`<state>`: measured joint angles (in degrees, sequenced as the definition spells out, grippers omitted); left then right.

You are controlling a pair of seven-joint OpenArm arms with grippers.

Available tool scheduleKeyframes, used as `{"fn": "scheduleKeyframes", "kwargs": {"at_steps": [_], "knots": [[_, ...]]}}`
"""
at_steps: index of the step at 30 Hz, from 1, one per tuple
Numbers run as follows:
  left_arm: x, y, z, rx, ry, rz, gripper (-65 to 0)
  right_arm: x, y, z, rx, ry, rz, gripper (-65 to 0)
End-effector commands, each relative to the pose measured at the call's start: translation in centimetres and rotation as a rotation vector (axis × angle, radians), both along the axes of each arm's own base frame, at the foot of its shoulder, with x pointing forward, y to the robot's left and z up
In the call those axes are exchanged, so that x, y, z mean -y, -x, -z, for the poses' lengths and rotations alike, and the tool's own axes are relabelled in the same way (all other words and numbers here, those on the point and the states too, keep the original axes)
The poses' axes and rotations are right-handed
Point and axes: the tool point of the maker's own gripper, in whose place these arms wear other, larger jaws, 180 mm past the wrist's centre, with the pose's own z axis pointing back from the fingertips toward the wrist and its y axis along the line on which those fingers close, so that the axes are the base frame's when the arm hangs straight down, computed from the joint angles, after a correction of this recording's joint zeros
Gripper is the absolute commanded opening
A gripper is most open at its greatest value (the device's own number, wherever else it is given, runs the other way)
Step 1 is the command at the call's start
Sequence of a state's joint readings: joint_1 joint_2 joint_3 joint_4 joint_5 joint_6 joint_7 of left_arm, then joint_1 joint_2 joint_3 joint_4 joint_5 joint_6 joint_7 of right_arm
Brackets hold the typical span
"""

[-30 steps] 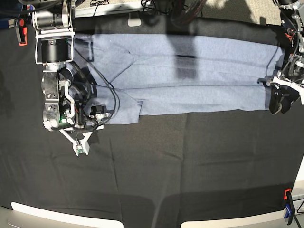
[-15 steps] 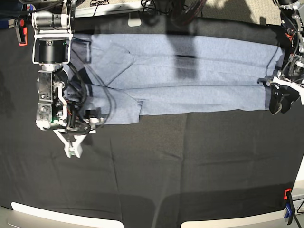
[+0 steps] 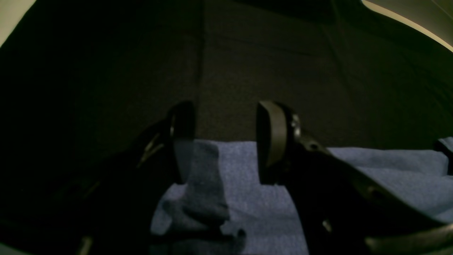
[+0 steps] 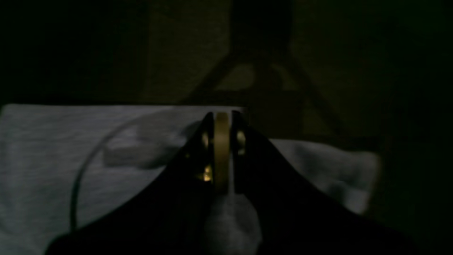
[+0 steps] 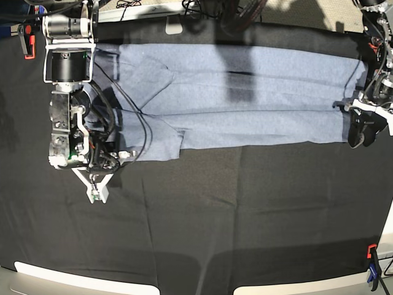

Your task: Layout the t-shirt on the table in an organized manner, then fold the t-shirt properly

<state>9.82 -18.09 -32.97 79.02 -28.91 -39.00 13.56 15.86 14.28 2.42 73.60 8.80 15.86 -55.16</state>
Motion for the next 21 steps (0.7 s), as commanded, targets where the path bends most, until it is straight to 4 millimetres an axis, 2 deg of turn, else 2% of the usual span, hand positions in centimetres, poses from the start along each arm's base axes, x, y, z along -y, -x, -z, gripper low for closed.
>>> {"fn": "scheduleKeyframes", "kwargs": {"at_steps": [1,4,9,11,21], "knots": [[-0.7,-0.6,-1.9,0.063,-0.008,-0.008,-38.8,0.5,-1.6,-1.9,0.067,0.015,-0.001,-64.4],[-0.7,-0.6,-1.9,0.063,-0.007,-0.008,-38.8,1.0,-1.6,-1.9,0.064,0.039,0.002,-60.4],[-0.7,-0.6,-1.9,0.063,-0.007,-0.008,-38.8,1.0,-2.0,-2.2,0.095,0.035,-0.001,-40.4],[-0.7,-0.6,-1.9,0.063,-0.007,-0.008,-38.8,0.9,-2.5,-2.6,0.127,0.030,-0.003,-35.4],[-0.7,-0.6,-1.9,0.062,-0.008,-0.008,-38.8,0.7,-2.5,-2.6,0.133,0.018,-0.002,-34.3]]}}
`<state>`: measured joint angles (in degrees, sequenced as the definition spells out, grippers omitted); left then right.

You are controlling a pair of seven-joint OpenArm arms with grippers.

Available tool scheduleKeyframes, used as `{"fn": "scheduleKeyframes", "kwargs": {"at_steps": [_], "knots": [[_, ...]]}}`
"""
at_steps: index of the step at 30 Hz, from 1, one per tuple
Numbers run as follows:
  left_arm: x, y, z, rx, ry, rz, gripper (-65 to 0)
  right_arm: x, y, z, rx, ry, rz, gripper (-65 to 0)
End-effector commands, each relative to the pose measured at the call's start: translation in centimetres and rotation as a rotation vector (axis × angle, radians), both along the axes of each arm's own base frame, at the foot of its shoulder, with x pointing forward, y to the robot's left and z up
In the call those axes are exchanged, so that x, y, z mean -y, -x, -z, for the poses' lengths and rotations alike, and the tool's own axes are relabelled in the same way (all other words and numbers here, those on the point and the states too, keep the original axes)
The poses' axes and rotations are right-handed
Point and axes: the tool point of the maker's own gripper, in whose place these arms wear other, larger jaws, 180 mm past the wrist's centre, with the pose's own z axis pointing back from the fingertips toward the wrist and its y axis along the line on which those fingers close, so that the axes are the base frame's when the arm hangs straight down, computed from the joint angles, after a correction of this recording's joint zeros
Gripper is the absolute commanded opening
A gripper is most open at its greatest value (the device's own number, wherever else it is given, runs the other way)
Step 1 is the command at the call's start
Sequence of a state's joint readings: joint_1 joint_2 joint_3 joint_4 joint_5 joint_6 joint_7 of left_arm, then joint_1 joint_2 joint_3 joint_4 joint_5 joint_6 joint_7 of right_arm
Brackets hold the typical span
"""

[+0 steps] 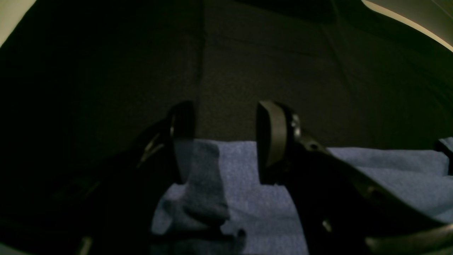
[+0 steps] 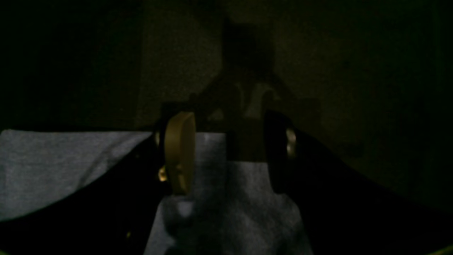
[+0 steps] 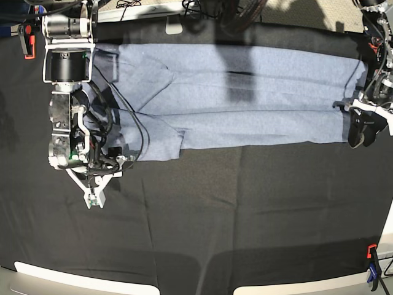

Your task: Layout the t-shirt on the table in an organized manner, then fold the t-shirt properly

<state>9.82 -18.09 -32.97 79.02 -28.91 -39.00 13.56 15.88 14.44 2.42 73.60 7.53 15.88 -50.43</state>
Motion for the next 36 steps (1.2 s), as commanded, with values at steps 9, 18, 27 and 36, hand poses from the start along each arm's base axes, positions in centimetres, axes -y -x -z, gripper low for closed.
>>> {"fn": "scheduleKeyframes", "kwargs": {"at_steps": [9,18,27,36], "knots": [[-0.7,-0.6,-1.9,0.063,-0.007,-0.008,-38.8,0.5,-1.1,-1.5,0.047,0.006,0.001,-31.8],[-0.7,-0.6,-1.9,0.063,-0.007,-0.008,-38.8,0.6,-0.6,-1.0,0.014,0.009,0.004,-31.8],[-0.7,-0.6,-1.9,0.063,-0.008,-0.008,-38.8,-1.1,0.7,0.2,-0.050,-0.071,0.000,-31.9],[-0.7,-0.6,-1.9,0.063,-0.007,-0.008,-38.8,-1.1,1.8,2.2,-0.124,-0.081,0.012,-39.2]]}}
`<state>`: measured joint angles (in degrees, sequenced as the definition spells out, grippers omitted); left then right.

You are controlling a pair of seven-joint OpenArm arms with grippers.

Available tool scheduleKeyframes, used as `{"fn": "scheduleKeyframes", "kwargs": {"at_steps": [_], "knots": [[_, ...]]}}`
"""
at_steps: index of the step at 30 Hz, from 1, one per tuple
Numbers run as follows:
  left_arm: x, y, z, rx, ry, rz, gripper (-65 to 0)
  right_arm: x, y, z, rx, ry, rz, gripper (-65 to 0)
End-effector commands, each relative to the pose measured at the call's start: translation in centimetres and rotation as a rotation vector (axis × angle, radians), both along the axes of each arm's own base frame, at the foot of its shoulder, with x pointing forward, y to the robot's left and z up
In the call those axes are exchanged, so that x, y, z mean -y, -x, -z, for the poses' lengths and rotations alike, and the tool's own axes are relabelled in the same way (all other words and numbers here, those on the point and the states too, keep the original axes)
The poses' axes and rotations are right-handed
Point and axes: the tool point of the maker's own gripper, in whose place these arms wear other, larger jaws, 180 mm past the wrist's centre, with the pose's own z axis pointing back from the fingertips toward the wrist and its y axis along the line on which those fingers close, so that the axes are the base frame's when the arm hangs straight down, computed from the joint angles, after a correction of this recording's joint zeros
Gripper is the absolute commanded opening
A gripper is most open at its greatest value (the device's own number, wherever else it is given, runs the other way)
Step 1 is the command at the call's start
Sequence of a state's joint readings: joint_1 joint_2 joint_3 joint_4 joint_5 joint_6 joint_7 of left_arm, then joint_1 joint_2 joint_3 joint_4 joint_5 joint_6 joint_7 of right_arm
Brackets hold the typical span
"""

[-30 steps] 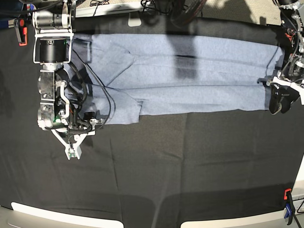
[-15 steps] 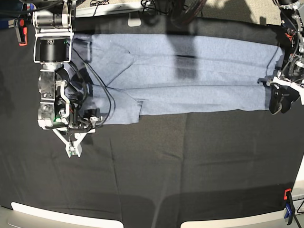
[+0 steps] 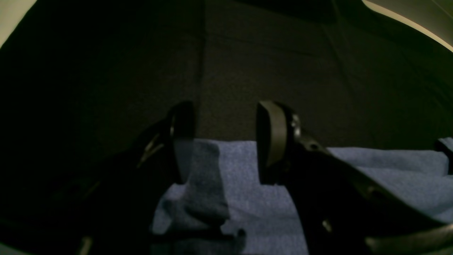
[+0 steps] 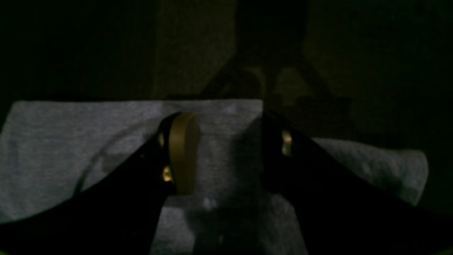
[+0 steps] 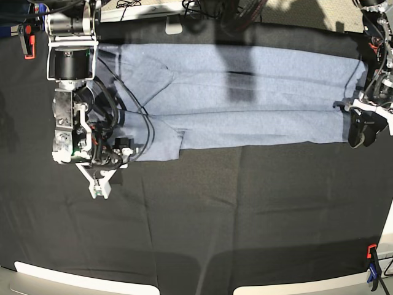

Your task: Layout the t-shirt on the table in an organized manner, then fold the t-shirt properly

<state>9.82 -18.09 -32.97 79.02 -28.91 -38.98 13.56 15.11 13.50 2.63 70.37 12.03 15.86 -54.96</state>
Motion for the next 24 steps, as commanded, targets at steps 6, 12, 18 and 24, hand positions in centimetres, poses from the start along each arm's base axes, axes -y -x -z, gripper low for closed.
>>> {"fn": "scheduleKeyframes", "kwargs": {"at_steps": [6,12,18,24], "knots": [[-0.7,-0.6,-1.9,0.062,-0.007,-0.008,-38.8,0.3,-1.4,-1.2,0.060,0.001,0.001,-49.4],[-0.7,-0.6,-1.9,0.062,-0.007,-0.008,-38.8,0.1,-2.5,-2.0,0.138,-0.010,0.004,-56.2],[-0.7,-0.6,-1.9,0.062,-0.007,-0.008,-38.8,0.2,-3.3,-3.9,0.228,0.081,-0.084,-59.8],[-0.7,-0.6,-1.9,0.062,-0.007,-0.008,-38.8,-1.1,-2.5,-7.4,0.348,0.102,-0.127,-60.0]]}}
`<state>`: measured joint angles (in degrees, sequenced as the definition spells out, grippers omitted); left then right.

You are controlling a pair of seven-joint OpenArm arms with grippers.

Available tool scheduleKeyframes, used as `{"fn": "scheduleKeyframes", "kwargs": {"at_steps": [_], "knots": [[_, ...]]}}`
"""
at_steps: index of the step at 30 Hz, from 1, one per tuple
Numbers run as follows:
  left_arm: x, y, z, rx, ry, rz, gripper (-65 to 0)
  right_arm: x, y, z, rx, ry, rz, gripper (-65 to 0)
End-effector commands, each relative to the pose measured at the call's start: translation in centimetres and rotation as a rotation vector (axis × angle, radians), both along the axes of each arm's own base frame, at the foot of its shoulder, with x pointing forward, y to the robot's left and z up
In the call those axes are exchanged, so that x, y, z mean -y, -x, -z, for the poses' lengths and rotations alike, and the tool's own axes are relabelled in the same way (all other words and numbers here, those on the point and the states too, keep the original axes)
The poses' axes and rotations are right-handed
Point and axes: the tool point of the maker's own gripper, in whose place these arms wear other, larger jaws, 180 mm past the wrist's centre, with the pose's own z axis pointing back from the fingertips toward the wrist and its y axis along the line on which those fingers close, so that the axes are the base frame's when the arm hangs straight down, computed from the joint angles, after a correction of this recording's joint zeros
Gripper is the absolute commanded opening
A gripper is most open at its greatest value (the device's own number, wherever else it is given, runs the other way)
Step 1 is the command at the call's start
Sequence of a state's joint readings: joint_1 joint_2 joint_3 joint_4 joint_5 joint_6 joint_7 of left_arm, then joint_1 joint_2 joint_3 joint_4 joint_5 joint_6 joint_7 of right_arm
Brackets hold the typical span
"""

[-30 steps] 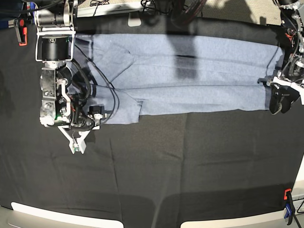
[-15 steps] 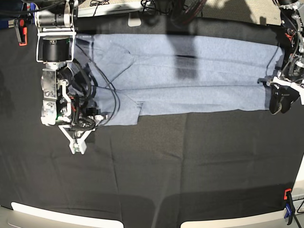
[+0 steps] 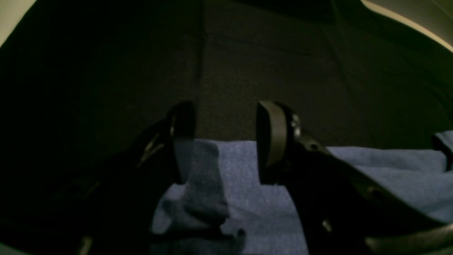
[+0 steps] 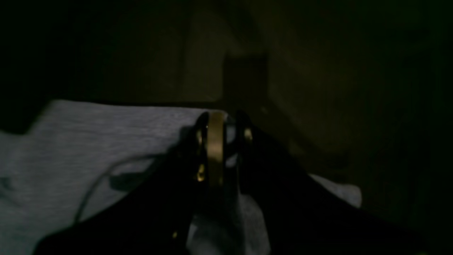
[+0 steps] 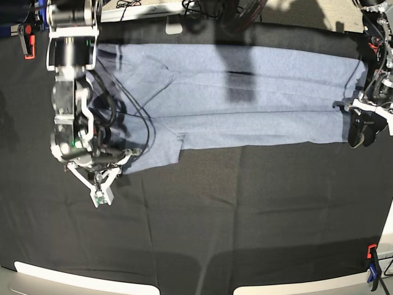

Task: Layout the t-shirt on the table in an organized manner, then fold the t-shirt properly
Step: 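Release the shirt and move the right gripper over the folded body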

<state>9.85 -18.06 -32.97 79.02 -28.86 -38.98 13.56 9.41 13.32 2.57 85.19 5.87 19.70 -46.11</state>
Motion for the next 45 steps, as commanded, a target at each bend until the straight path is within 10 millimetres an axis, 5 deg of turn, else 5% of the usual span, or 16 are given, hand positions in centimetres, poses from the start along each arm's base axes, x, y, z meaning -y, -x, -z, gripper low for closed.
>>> {"fn": "scheduleKeyframes", "kwargs": {"at_steps": [1,8,17,25,30,34,36,45], "knots": [[-0.7,-0.6,-1.9,0.063,-0.007,-0.008,-38.8,-0.1,-0.7,-2.2,0.075,0.003,-0.015,-60.0],[-0.7,-0.6,-1.9,0.063,-0.007,-0.008,-38.8,-2.3,4.2,-4.2,0.142,0.016,-0.080,-60.0],[-0.7,-0.6,-1.9,0.063,-0.007,-0.008,-38.8,-5.3,11.1,-4.8,0.129,-0.052,-0.150,-60.0],[-0.7,-0.6,-1.9,0.063,-0.007,-0.008,-38.8,-7.1,14.9,-4.2,0.072,-0.105,-0.225,-60.0],[-0.7,-0.6,-1.9,0.062,-0.007,-0.008,-38.8,-6.9,13.3,-5.4,0.132,-0.083,-0.227,-57.8],[-0.7,-0.6,-1.9,0.062,-0.007,-0.008,-38.8,-6.4,10.6,-7.0,0.201,-0.049,-0.220,-34.2],[-0.7,-0.6,-1.9,0.062,-0.007,-0.008,-38.8,-6.0,9.0,-7.3,0.217,-0.044,-0.209,-28.0],[-0.7,-0.5,-1.8,0.060,-0.007,-0.008,-38.8,-2.4,3.4,-3.3,0.085,-0.042,-0.058,-28.1]]}}
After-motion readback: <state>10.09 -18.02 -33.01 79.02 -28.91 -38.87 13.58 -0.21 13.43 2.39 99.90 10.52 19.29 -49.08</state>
